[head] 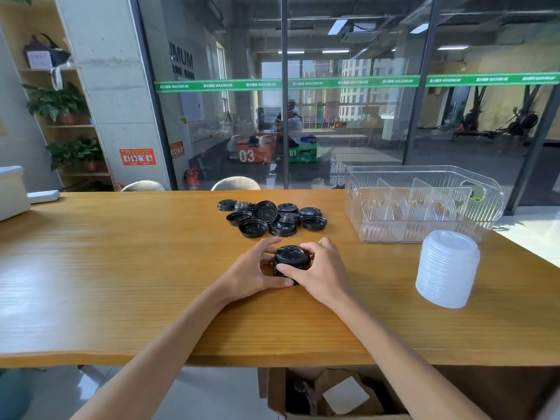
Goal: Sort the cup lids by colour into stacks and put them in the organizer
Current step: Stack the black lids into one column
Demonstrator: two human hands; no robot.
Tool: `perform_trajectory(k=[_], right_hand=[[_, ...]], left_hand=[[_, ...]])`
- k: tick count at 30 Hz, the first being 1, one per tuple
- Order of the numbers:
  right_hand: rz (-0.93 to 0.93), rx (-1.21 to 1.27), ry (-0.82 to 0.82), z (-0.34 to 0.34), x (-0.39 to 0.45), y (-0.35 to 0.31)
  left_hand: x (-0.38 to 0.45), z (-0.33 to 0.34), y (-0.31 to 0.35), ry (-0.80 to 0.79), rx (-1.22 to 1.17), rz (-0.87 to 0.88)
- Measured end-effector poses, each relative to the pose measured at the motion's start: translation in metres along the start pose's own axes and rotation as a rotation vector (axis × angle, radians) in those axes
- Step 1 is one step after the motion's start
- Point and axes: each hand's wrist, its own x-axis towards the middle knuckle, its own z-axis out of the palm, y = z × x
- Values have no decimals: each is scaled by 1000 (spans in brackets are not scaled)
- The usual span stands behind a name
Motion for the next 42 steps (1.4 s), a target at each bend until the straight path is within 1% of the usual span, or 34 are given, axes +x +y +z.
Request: perform_trajectory(k=[5, 9, 11, 14, 18, 22, 30, 38, 42], right_hand=[[11, 38, -33, -3, 1, 5], [8, 63, -50, -5, 1, 6], [2, 73, -85, -8, 0, 9], [17, 152, -161, -17, -1, 16], [4, 259, -200, -28, 2, 23], [-18, 268, -195, -33, 8, 24], [-53, 239, -162, -28, 9, 20], [-60, 243, -200, -33, 8, 26], [-65, 270, -263, -37, 9, 31]], left_hand=[[-4, 0, 2, -38, -1, 44], [-9, -4, 12, -60, -94, -17], [-9, -4, 15, -43, -133, -22], [-7, -2, 15, -3, -131, -12], [-6, -1, 13, 20, -144, 30], [-6, -1, 13, 25, -134, 55], [-8, -2, 13, 30, -183, 12], [-7, -2, 11, 23, -77, 27], [-7, -2, 9, 24, -49, 43]])
